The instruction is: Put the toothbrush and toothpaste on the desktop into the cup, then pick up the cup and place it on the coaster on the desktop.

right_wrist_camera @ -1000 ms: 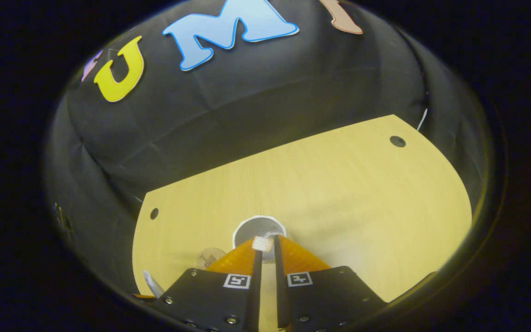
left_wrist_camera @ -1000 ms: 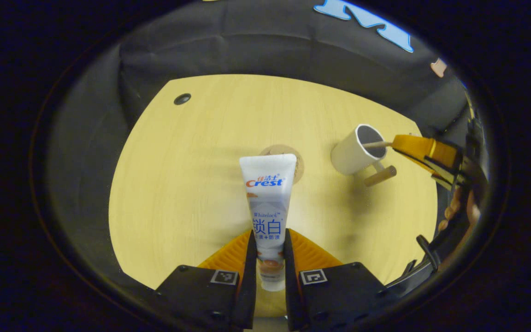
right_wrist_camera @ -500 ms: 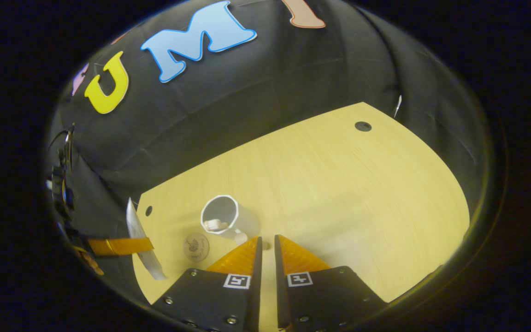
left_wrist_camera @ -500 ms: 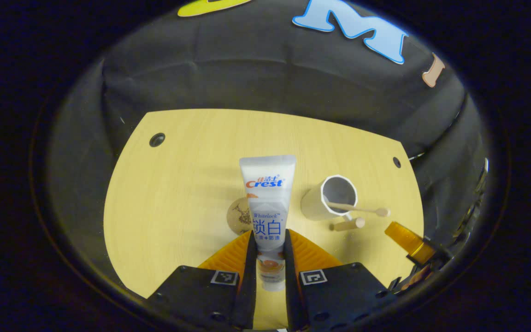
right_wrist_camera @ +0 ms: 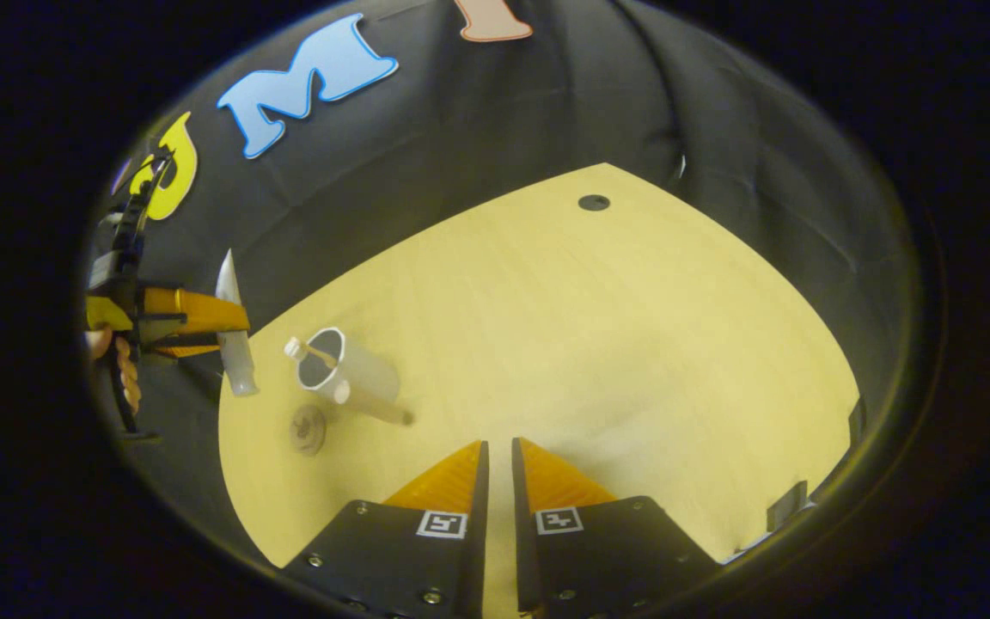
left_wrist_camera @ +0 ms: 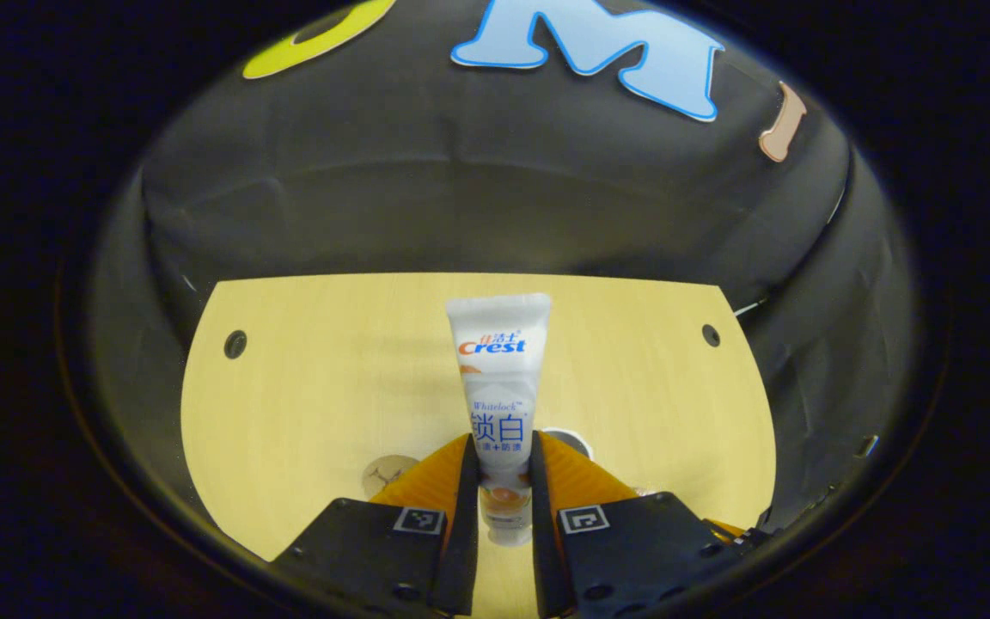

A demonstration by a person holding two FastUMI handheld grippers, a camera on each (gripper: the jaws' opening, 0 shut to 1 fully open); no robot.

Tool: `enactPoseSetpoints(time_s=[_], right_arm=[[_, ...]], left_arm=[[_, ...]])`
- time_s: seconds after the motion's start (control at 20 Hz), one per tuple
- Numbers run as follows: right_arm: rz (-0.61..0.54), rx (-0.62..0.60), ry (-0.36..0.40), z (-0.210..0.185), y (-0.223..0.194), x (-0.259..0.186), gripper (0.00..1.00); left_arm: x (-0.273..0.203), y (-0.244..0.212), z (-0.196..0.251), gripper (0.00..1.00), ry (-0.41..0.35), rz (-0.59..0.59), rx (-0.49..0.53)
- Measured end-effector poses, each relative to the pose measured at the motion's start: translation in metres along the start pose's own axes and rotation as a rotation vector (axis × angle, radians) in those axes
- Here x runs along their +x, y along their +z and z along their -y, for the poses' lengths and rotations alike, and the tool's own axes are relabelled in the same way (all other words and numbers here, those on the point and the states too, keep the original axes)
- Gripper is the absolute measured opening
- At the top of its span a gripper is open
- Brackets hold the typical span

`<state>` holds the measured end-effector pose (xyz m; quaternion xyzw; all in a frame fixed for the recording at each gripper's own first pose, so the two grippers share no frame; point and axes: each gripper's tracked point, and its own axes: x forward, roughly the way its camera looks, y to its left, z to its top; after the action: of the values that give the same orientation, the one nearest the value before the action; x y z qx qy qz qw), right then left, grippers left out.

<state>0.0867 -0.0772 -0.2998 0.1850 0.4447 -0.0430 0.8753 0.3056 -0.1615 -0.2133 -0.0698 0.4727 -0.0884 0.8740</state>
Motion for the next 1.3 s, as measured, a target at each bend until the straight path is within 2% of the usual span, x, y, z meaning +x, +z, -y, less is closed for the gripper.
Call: enactPoseSetpoints(time_s=[0.05, 0.1, 0.15, 0.2, 0.35, 0.4, 0.45, 0.5, 0.55, 0.6, 0.65, 0.7, 0.75, 0.8, 0.9, 0.95, 1.0, 1.1, 1.15, 1.25, 1.3], right_arm=[[0.0, 0.004, -0.011, 0.008, 0.001, -0.001, 0.19], [0.0, 0.008, -0.019, 0.015, 0.001, -0.003, 0.15], [-0.001, 0.013, -0.029, 0.024, 0.001, -0.004, 0.19], [-0.002, 0.016, -0.035, 0.03, 0.003, -0.005, 0.1], [-0.009, 0.027, -0.051, 0.042, 0.002, -0.007, 0.1], [-0.014, 0.026, -0.059, 0.048, 0.001, -0.007, 0.19], [-0.02, 0.025, -0.067, 0.055, 0.001, -0.006, 0.19], [-0.024, 0.027, -0.072, 0.059, 0.0, -0.006, 0.1], [-0.027, 0.029, -0.076, 0.062, 0.001, -0.005, 0.14], [-0.03, 0.032, -0.082, 0.066, 0.001, -0.006, 0.1], [-0.032, 0.039, -0.085, 0.069, 0.002, -0.006, 0.15], [-0.033, 0.045, -0.087, 0.072, 0.002, -0.005, 0.1], [-0.035, 0.048, -0.091, 0.074, 0.003, -0.005, 0.1], [-0.035, 0.048, -0.095, 0.077, 0.003, -0.005, 0.15], [-0.042, 0.046, -0.098, 0.08, 0.003, -0.004, 0.15], [-0.045, 0.046, -0.098, 0.08, 0.003, -0.003, 0.15], [-0.046, 0.047, -0.095, 0.079, 0.004, -0.004, 0.15], [-0.049, 0.047, -0.088, 0.078, 0.005, -0.001, 0.15], [-0.051, 0.044, -0.087, 0.077, 0.005, 0.0, 0.15], [-0.056, 0.041, -0.084, 0.076, 0.004, 0.003, 0.15], [-0.058, 0.04, -0.082, 0.075, 0.005, 0.004, 0.15]], left_arm=[[0.005, 0.004, 0.007, 0.34, -0.003, 0.005, 0.014], [0.012, 0.011, 0.016, 0.34, -0.006, 0.019, 0.037], [0.017, 0.019, 0.024, 0.34, -0.009, 0.034, 0.061], [0.021, 0.023, 0.031, 0.34, -0.008, 0.049, 0.088], [0.038, 0.03, 0.046, 0.34, -0.019, 0.064, 0.142], [0.048, 0.028, 0.053, 0.34, -0.022, 0.059, 0.148], [0.055, 0.025, 0.056, 0.34, -0.03, 0.052, 0.144], [0.06, 0.023, 0.058, 0.34, -0.035, 0.045, 0.137], [0.065, 0.019, 0.059, 0.34, -0.035, 0.039, 0.129], [0.068, 0.015, 0.058, 0.34, -0.033, 0.035, 0.123], [0.07, 0.011, 0.057, 0.34, -0.03, 0.037, 0.129], [0.073, 0.009, 0.056, 0.34, -0.014, 0.045, 0.142], [0.076, 0.009, 0.056, 0.34, 0.001, 0.057, 0.157], [0.077, 0.008, 0.054, 0.35, 0.007, 0.07, 0.165], [0.081, 0.003, 0.055, 0.35, 0.002, 0.088, 0.169], [0.082, 0.0, 0.055, 0.4, 0.005, 0.091, 0.165], [0.082, -0.002, 0.054, 0.35, 0.005, 0.102, 0.161], [0.079, -0.006, 0.052, 0.37, 0.01, 0.124, 0.156], [0.078, -0.007, 0.048, 0.41, 0.02, 0.138, 0.157], [0.075, -0.011, 0.046, 0.42, 0.017, 0.15, 0.144], [0.073, -0.014, 0.043, 0.39, 0.016, 0.147, 0.13]])
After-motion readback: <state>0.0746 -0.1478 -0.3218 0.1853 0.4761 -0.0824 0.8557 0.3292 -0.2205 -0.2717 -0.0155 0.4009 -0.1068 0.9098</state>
